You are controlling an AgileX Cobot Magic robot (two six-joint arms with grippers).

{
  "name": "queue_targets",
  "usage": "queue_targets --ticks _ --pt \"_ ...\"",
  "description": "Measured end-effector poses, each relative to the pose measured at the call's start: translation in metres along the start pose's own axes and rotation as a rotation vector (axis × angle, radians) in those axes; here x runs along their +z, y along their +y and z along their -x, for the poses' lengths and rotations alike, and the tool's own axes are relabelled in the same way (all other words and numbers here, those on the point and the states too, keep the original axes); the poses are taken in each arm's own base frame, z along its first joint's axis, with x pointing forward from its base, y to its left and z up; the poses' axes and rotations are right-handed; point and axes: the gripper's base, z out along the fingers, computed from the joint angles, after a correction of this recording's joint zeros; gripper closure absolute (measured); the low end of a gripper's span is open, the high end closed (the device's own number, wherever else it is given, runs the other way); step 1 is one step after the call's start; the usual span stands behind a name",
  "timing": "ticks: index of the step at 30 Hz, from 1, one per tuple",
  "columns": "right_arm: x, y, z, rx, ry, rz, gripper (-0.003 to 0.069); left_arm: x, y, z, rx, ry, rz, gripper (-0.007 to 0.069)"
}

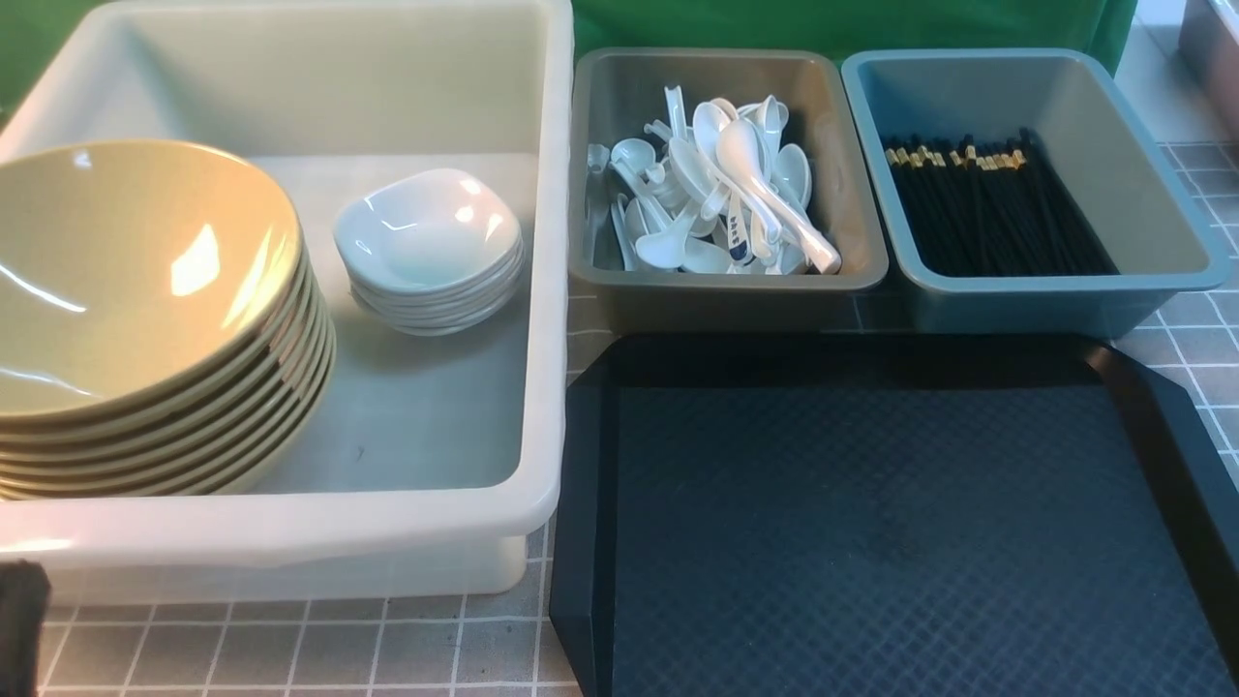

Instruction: On grey table put chopsticks spoon bowls plates into blue grey white boxes.

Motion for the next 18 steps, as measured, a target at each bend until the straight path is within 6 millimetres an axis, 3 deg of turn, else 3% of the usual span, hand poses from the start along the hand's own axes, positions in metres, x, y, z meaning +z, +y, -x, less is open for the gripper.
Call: queue_targets --ticks 4,18 --pt "0.0000 0.0000 0.0000 0.000 0.000 0.000 0.0625 -0.0005 -0.0017 -0.0089 -0.013 0.098 -0.018 0.0635" --pt "0.0000 0.0000 0.0000 0.000 0.000 0.000 0.0612 -0.0006 -0.0019 -0.0087 -0.030 0.095 -0.020 0.0635"
